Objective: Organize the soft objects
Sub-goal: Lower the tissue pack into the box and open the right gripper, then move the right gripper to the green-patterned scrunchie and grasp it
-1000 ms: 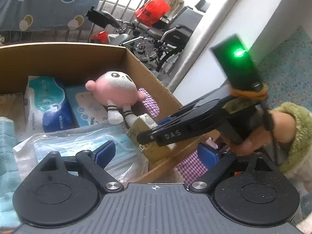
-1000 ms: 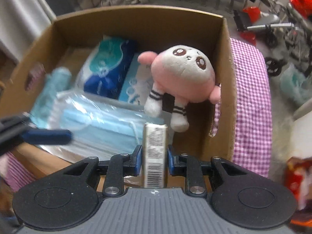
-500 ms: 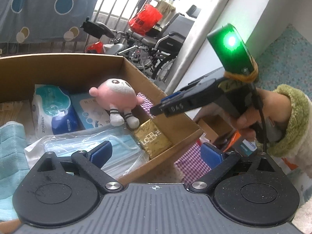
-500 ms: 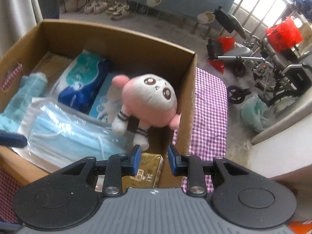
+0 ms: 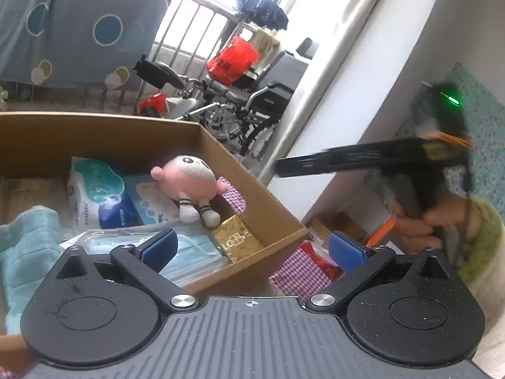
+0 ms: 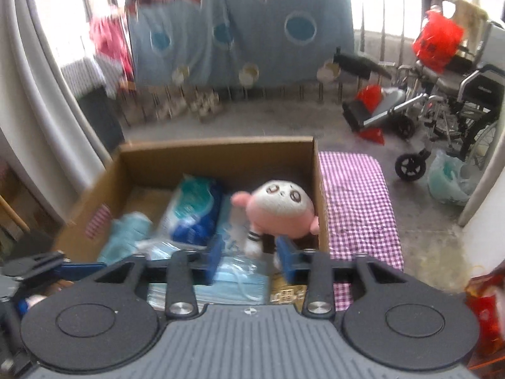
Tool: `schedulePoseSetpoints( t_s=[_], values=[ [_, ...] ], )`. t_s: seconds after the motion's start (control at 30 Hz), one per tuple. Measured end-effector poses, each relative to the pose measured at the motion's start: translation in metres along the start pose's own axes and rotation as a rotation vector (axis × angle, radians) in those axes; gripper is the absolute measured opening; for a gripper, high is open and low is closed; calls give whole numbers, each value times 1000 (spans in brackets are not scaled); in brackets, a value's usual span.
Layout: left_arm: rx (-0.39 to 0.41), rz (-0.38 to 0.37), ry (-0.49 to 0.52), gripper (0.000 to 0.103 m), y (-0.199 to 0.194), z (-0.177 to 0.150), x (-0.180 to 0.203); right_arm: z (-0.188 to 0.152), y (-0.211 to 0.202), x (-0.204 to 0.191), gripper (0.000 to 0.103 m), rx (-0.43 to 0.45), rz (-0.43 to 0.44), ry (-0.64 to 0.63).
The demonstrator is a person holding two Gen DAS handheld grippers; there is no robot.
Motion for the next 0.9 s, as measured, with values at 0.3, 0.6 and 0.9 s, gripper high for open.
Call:
schedulePoseSetpoints(
  t_s=[0.3, 0.6, 0.9],
  values=[
    [-38, -5, 1, 103, -13, -10, 20, -70, -95, 14, 66, 198, 94, 156],
    [-291, -25, 16, 102, 42, -62, 47, -182, -59, 55, 60, 27, 89, 519],
    [-485, 22, 139, 98, 97, -122, 68, -222, -13, 50, 53, -100, -26, 504]
  ],
)
Point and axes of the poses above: each gripper's, at about its wrist camera, not at the fingertips, and y roughly the way its jaws point, x to its right, z to its top, the point moved 6 cm from there along y, roughly the way its jaws point, and after that the axes turned 5 degrees about -x, right-handed, at the moved point
